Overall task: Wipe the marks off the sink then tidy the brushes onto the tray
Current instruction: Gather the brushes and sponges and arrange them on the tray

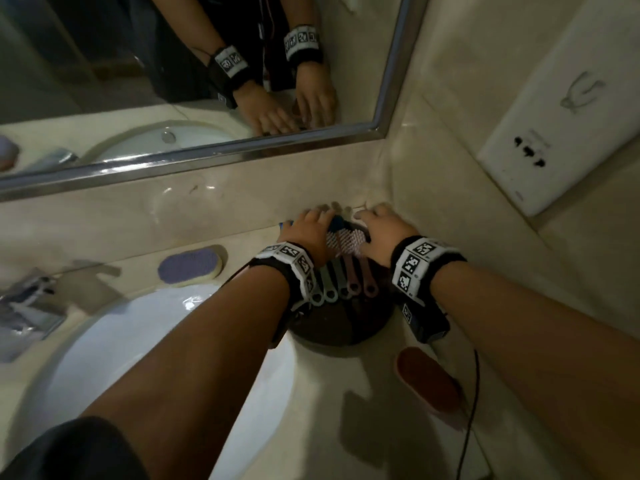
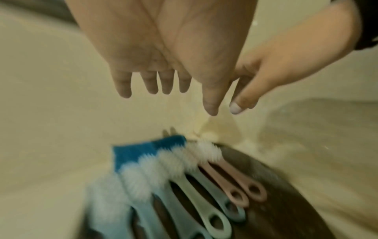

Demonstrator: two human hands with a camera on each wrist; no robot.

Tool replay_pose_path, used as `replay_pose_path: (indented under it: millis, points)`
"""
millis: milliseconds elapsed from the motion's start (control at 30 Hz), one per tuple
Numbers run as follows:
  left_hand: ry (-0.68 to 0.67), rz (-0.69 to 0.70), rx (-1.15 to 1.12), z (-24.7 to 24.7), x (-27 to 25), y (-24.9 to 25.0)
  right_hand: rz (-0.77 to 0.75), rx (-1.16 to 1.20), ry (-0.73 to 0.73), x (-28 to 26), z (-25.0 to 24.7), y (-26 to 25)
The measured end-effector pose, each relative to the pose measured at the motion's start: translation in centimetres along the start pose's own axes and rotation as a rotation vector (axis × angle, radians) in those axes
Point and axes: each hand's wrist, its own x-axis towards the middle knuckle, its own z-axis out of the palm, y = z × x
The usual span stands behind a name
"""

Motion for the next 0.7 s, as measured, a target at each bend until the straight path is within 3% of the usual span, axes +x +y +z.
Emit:
replay_pose_path:
  millis: [267, 700]
  points:
    - [0.160, -0.146, -0.005, -2.8, -7.5, -2.4, -0.211, -0.256, 0.086, -3.3, -4.3, -4.5]
    - [0.270, -0.277, -0.038, -2.5, -18.8, -7.5, -0.345, -0.250, 0.112, -8.4, -3.8, -13.5]
